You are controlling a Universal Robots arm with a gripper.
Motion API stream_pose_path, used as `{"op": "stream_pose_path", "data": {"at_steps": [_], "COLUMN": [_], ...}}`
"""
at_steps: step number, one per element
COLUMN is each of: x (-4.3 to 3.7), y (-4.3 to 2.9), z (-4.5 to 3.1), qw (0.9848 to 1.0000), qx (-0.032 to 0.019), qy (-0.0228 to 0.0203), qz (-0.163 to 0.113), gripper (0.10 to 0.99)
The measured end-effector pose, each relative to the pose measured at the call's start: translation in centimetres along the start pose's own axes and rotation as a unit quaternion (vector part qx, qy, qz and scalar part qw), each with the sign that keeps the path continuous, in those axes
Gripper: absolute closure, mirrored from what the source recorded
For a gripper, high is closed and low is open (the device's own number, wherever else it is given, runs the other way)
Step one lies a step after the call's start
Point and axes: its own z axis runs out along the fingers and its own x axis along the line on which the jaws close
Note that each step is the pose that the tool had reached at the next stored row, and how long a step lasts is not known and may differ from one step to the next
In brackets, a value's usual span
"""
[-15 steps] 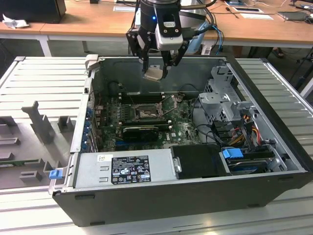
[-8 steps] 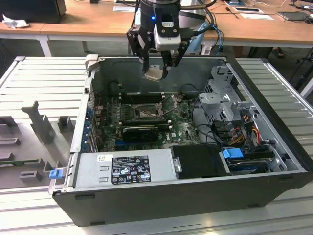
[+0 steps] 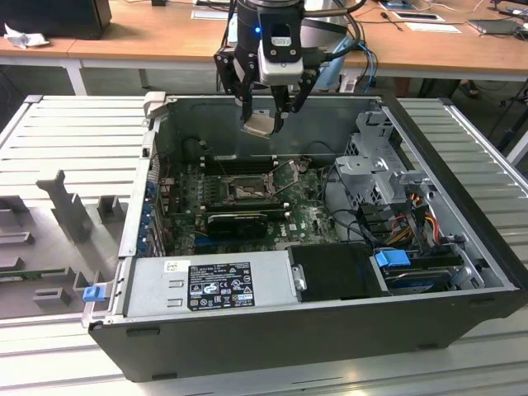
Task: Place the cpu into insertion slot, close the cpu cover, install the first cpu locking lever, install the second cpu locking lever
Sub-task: 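Place the cpu into insertion slot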
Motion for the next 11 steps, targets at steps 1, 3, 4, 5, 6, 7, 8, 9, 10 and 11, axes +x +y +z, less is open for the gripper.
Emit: {"op": "stream_pose_path", "data": {"at_steps": [1,3,4,5,6,7,8,9,10,11], "x": [0.0,0.0,0.0,0.0,0.0,0.0,0.0,0.0,0.0,0.0], "y": [0.0,0.0,0.0,0.0,0.0,0.0,0.0,0.0,0.0,0.0], "z": [0.0,0.01,0.01,0.01,0.02,0.02,0.02,0.02,0.02,0.02], "qw": [1.0,1.0,1.0,1.0,1.0,1.0,0.9999,0.9999,0.9999,0.9999], "qx": [-0.0001,-0.0001,-0.0001,-0.0001,-0.0002,-0.0002,-0.0002,-0.0002,-0.0003,-0.0003], "qy": [-0.0001,-0.0004,-0.0005,-0.0006,-0.0007,-0.0008,-0.001,-0.0011,-0.0012,-0.0014], "qz": [0.001,0.004,0.006,0.007,0.008,0.01,0.011,0.012,0.014,0.016], "gripper": [0.557,0.557,0.557,0.557,0.557,0.557,0.557,0.557,0.557,0.557]}}
